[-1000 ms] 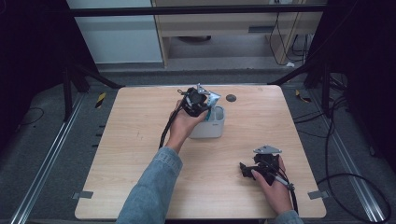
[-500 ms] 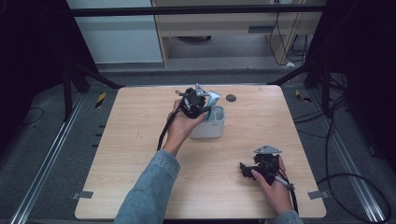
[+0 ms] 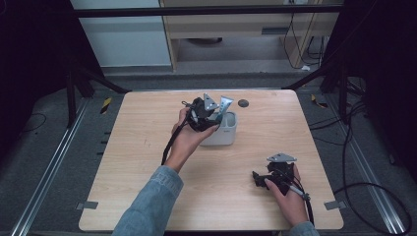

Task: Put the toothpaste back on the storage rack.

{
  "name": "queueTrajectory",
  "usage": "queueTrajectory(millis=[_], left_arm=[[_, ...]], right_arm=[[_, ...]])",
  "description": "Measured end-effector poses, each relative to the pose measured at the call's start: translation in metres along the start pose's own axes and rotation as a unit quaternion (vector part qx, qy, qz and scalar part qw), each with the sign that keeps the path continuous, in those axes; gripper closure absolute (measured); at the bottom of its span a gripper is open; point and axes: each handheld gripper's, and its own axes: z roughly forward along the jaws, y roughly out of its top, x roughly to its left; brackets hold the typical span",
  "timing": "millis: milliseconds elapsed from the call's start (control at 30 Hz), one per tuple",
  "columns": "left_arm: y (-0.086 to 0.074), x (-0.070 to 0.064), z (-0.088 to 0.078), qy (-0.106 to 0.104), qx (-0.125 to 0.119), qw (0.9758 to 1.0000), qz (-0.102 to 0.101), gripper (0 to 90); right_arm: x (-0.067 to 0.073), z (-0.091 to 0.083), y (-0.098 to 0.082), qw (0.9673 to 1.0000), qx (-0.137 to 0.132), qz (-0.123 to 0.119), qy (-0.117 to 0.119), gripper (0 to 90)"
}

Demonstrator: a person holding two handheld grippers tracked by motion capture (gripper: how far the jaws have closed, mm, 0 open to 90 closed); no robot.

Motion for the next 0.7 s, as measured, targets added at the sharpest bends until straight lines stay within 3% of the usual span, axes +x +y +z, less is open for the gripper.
queueTrajectory(millis=[233,267,400,533,700], left_arm=[[-0.004,-0.003,-0.002,-0.019,-0.003,0.9997,-0.016,29.3],[-0.005,-0.004,-0.002,-0.019,0.001,0.9996,-0.019,22.7],[-0.006,-0.008,-0.002,-0.023,0.010,0.9995,-0.020,18.5],[-0.004,-0.013,-0.004,-0.034,0.001,0.9991,-0.026,15.1],[-0.003,-0.021,-0.007,-0.049,-0.002,0.9987,-0.012,12.1]], right_arm=[[0.000,0.000,0.000,1.0000,0.000,0.000,0.000,0.4],[0.000,0.000,0.000,1.0000,0.000,0.002,0.001,0.4],[0.000,0.000,0.000,1.0000,0.000,0.000,0.000,0.4],[0.000,0.000,0.000,1.0000,0.000,0.000,0.000,0.4],[0.000,0.000,0.000,1.0000,0.000,0.000,0.000,0.4]])
